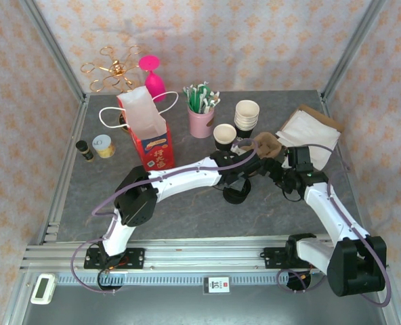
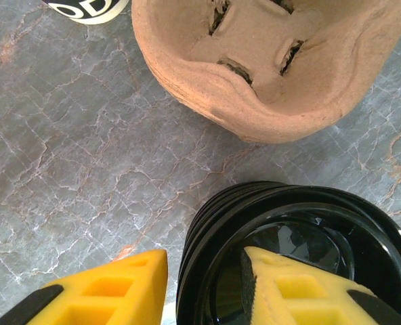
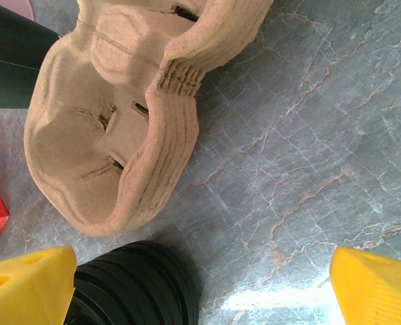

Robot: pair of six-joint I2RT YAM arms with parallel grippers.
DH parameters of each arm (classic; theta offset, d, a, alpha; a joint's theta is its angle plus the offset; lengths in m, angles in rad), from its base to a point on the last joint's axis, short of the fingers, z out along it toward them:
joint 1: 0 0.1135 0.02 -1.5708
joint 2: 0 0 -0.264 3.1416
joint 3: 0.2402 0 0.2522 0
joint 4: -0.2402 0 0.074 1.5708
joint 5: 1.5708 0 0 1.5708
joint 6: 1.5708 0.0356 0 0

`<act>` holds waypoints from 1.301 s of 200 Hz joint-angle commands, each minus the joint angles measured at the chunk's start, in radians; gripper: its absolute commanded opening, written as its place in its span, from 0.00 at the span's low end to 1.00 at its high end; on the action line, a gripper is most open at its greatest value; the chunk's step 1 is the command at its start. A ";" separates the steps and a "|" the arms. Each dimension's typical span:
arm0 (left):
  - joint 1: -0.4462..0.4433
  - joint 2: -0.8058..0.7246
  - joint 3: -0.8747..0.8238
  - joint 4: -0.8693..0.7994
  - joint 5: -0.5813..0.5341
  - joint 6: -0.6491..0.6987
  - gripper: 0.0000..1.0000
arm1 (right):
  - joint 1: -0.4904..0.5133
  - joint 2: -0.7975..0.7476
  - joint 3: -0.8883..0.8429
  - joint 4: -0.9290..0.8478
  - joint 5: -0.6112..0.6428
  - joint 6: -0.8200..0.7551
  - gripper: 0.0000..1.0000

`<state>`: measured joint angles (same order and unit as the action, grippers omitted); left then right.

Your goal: Pack the takeout coffee

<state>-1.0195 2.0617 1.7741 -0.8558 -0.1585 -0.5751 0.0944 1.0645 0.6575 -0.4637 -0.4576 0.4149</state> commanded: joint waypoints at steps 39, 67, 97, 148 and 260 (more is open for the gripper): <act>-0.003 0.021 0.028 -0.059 -0.044 0.017 0.33 | -0.007 -0.015 -0.014 0.020 -0.003 -0.015 0.97; -0.002 0.027 0.034 -0.063 -0.044 0.016 0.32 | -0.007 -0.017 -0.017 0.022 -0.004 -0.015 0.97; -0.005 0.040 0.041 -0.065 -0.038 0.021 0.31 | -0.007 -0.015 -0.019 0.026 -0.006 -0.015 0.98; -0.004 0.043 0.041 -0.063 -0.032 0.027 0.29 | -0.007 -0.016 -0.019 0.025 -0.003 -0.015 0.99; -0.005 0.010 0.040 -0.033 0.003 0.027 0.18 | -0.010 -0.020 -0.013 0.017 -0.013 -0.010 1.00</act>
<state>-1.0195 2.0933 1.7927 -0.8787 -0.1635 -0.5575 0.0940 1.0645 0.6468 -0.4549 -0.4648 0.4149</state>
